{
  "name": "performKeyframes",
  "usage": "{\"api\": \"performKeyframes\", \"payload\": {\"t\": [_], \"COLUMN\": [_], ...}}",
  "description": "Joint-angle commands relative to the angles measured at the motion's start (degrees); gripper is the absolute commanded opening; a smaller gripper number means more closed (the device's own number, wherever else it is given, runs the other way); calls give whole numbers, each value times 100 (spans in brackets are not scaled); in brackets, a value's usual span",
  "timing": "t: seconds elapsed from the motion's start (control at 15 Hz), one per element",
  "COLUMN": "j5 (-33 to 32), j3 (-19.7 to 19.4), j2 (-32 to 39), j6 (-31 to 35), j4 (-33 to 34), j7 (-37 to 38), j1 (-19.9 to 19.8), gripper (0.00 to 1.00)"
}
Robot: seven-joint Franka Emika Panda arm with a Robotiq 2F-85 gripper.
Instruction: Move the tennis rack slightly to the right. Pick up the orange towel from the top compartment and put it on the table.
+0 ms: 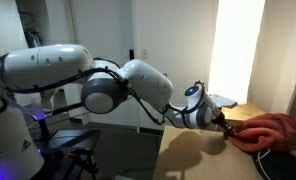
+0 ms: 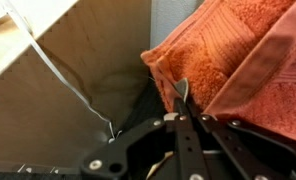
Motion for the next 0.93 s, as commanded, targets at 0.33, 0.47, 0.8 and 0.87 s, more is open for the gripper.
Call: {"api": "performKeyframes", "payload": {"t": [0.33, 0.47, 0.8, 0.87], "j5": [-1692, -1597, -1600, -1600], "j3": [1132, 1100, 1123, 1123], "j2": [-287, -229, -233, -233], "j6": [-659, -212, -247, -248], "j4": [-1084, -690, -694, -694], "j7": [-1, -2, -2, -3], "j1": [-918, -786, -794, -794], "gripper": [3, 4, 4, 4]}}
